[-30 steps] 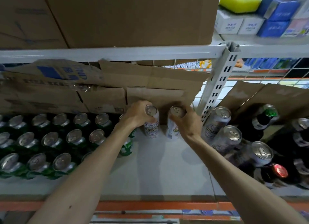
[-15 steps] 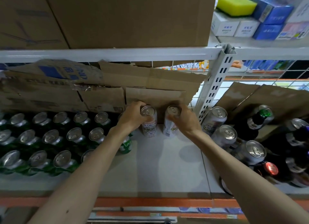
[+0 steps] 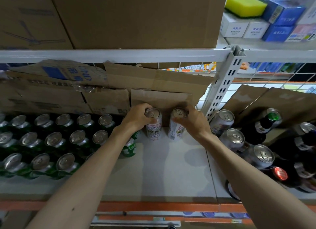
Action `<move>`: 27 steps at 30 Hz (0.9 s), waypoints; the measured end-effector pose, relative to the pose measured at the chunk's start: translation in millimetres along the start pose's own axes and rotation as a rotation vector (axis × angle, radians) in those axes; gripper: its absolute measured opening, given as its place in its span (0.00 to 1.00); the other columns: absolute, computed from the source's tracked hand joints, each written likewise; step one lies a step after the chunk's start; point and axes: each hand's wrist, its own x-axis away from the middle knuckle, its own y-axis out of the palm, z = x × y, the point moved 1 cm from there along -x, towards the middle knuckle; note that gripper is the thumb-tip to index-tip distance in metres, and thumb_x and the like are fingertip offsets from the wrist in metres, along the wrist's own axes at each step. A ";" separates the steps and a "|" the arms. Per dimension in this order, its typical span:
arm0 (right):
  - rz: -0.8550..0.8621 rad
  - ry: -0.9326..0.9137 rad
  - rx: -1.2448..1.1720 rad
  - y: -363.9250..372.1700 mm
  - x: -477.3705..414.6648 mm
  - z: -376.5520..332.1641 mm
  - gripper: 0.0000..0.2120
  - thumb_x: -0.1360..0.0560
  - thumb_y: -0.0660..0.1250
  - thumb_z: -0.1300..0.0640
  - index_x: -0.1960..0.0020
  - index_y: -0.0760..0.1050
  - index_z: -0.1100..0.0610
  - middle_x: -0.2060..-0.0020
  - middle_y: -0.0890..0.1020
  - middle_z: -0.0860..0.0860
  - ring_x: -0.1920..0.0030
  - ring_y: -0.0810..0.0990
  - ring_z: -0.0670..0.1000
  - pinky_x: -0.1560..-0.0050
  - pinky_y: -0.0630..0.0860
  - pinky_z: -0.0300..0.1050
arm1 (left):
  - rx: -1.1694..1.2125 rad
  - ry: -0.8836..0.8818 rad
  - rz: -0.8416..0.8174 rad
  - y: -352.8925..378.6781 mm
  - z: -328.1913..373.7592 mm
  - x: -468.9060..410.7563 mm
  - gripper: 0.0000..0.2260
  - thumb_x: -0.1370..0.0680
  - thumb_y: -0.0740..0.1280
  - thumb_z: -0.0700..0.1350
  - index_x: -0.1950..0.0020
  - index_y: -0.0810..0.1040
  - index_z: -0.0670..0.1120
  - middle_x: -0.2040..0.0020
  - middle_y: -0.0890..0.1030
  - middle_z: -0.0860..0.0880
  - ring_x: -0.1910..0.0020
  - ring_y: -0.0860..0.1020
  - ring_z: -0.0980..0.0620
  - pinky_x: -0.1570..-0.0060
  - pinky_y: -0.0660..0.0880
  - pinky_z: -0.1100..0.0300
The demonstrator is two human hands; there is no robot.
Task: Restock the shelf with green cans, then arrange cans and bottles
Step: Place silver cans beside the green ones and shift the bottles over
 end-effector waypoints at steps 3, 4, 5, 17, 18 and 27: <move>-0.009 0.046 0.016 -0.4 1.1 -1.2 0.28 0.33 0.71 0.37 0.38 0.74 0.50 0.49 0.84 0.53 0.48 0.81 0.59 0.54 0.77 0.51 | 0.013 -0.017 0.007 0.4 -0.8 1.0 0.22 0.31 0.78 0.47 0.38 0.78 0.46 0.46 0.82 0.50 0.47 0.79 0.53 0.46 0.77 0.53; -0.003 0.056 0.031 -0.6 2.5 -2.7 0.29 0.33 0.71 0.36 0.38 0.73 0.51 0.48 0.83 0.54 0.48 0.81 0.60 0.55 0.77 0.51 | 0.016 -0.019 0.008 0.5 -0.9 1.5 0.23 0.31 0.78 0.46 0.38 0.78 0.46 0.46 0.82 0.51 0.47 0.79 0.53 0.47 0.77 0.54; 0.014 0.063 0.041 -0.2 4.4 -4.1 0.29 0.33 0.71 0.36 0.39 0.73 0.52 0.48 0.83 0.54 0.48 0.81 0.60 0.56 0.76 0.50 | 0.016 -0.023 0.009 0.4 -1.1 1.8 0.23 0.31 0.78 0.46 0.39 0.78 0.46 0.46 0.82 0.51 0.47 0.79 0.53 0.47 0.77 0.54; -0.039 0.085 -0.004 -6.9 11.3 -17.0 0.39 0.42 0.69 0.31 0.38 0.70 0.52 0.44 0.81 0.52 0.46 0.80 0.58 0.50 0.78 0.55 | -0.013 0.002 0.005 1.1 -1.4 1.3 0.21 0.29 0.76 0.45 0.37 0.77 0.46 0.45 0.82 0.49 0.46 0.79 0.51 0.47 0.77 0.53; -0.057 0.060 -0.017 -6.6 12.5 -17.8 0.36 0.39 0.70 0.35 0.38 0.69 0.53 0.44 0.80 0.54 0.46 0.80 0.58 0.49 0.78 0.56 | -0.011 0.007 0.000 1.2 -1.9 2.4 0.22 0.29 0.77 0.45 0.37 0.77 0.45 0.44 0.82 0.49 0.46 0.79 0.51 0.47 0.78 0.52; 0.023 0.042 0.085 -5.9 17.6 -13.4 0.31 0.36 0.76 0.40 0.41 0.69 0.54 0.50 0.80 0.55 0.53 0.81 0.61 0.58 0.76 0.51 | -0.005 0.044 0.055 5.8 -4.0 5.4 0.18 0.29 0.76 0.49 0.41 0.79 0.48 0.47 0.83 0.51 0.49 0.80 0.52 0.49 0.78 0.52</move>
